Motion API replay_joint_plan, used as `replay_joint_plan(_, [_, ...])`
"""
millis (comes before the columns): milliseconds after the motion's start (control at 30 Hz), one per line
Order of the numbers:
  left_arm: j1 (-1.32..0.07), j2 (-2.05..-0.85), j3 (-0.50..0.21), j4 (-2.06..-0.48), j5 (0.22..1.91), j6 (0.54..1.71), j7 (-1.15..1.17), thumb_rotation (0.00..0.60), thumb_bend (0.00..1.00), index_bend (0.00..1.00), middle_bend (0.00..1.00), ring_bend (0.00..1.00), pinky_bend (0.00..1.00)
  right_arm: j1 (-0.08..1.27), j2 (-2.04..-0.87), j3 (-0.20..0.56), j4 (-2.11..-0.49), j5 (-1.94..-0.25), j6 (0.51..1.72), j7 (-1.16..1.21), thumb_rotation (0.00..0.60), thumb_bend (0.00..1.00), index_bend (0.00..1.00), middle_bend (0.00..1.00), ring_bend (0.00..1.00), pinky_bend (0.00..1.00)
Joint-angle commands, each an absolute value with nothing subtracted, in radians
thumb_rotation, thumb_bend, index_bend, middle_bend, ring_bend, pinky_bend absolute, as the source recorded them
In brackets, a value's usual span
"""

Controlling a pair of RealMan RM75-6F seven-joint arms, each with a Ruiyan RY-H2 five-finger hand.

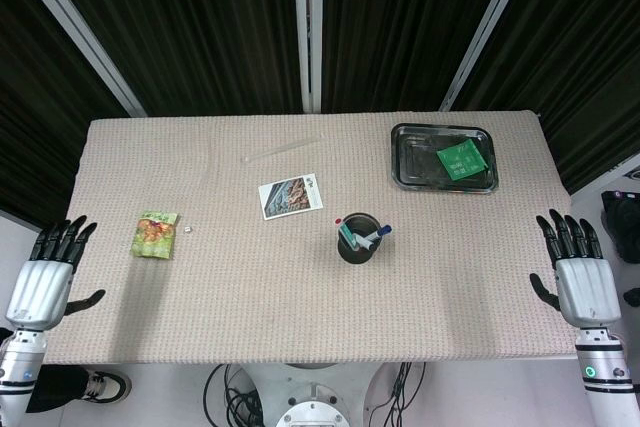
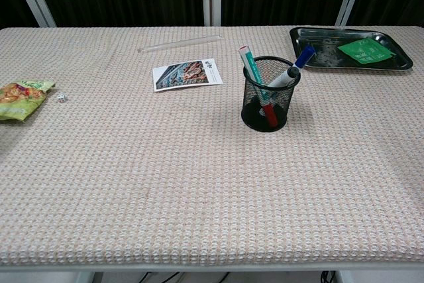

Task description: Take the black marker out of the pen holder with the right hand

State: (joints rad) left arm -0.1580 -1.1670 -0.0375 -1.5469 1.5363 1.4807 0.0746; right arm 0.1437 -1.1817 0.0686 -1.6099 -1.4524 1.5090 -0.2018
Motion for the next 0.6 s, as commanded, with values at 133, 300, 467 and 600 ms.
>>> replay_joint_plan(133, [-0.156,-1.168,-0.035,-1.540,1.541,1.481,0.062,0.600,0.10,0.07,0.00,0.00,0.00,0.142,-1.183,0.070,-1.618,-1.457,1.504,-0.214,0.600,0.20,0.00,0.00,0.00,0.00])
replay_joint_plan(300, [-0.155,-1.162,-0.035,-1.541,1.548,1.485,0.054,0.600,0.10,0.07,0.00,0.00,0.00,0.150,-1.185,0.073,-1.634,-1.476,1.495,-0.209,0.600,0.20,0.00,0.00,0.00,0.00])
replay_joint_plan(467, [-0.161,-1.158,-0.039,-1.544,1.540,1.471,0.045,0.600,0.10,0.07,0.00,0.00,0.00,0.187,-1.180,0.067,-1.670,-1.555,1.470,-0.187,0.600,0.20,0.00,0.00,0.00,0.00])
replay_joint_plan(600, [-0.162,-1.161,-0.038,-1.533,1.539,1.466,0.034,0.600,0.10,0.07,0.00,0.00,0.00,0.244,-1.179,0.080,-1.729,-1.564,1.391,-0.256,0.600,0.20,0.00,0.00,0.00,0.00])
